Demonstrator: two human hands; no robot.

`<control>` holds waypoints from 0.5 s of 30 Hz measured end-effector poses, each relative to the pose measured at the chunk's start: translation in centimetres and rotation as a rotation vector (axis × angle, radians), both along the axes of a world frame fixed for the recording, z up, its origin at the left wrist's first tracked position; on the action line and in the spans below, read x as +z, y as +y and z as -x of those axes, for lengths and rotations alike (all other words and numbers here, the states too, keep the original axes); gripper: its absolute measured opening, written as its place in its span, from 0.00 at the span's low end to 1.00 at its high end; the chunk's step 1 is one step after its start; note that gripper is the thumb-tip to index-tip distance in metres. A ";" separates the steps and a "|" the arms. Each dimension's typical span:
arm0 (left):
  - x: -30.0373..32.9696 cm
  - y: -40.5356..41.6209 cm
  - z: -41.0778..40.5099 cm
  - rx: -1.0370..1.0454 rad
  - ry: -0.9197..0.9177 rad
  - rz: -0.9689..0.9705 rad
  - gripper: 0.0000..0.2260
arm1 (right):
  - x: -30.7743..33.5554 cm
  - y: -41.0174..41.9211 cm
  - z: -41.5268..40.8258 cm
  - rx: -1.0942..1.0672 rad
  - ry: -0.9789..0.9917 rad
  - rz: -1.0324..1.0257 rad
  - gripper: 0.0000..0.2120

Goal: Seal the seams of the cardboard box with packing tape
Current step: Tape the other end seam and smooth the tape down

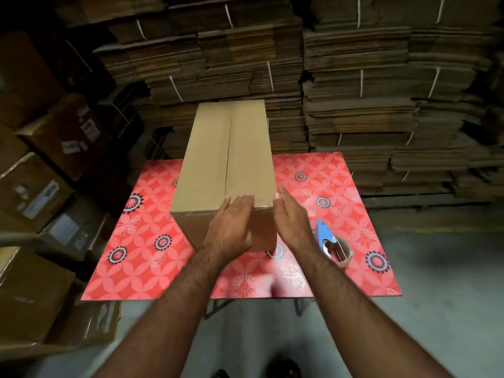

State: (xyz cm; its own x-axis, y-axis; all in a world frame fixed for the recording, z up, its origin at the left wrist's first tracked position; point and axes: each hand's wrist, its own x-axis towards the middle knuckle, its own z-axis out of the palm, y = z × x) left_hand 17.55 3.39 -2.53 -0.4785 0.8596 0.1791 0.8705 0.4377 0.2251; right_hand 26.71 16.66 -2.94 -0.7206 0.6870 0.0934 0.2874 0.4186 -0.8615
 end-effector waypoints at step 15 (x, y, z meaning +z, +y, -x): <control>0.9 -9.3 9.9 0.196 -0.199 -0.538 0.22 | 1.8 -6.4 6.5 0.081 -0.059 -0.522 0.27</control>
State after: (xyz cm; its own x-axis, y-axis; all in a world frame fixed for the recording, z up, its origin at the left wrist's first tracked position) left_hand 7.69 -5.88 -1.61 -0.6878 0.5655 0.4551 0.7037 0.3654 0.6093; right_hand 20.16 10.27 -1.14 -0.7840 0.5019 0.3652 0.2783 0.8101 -0.5161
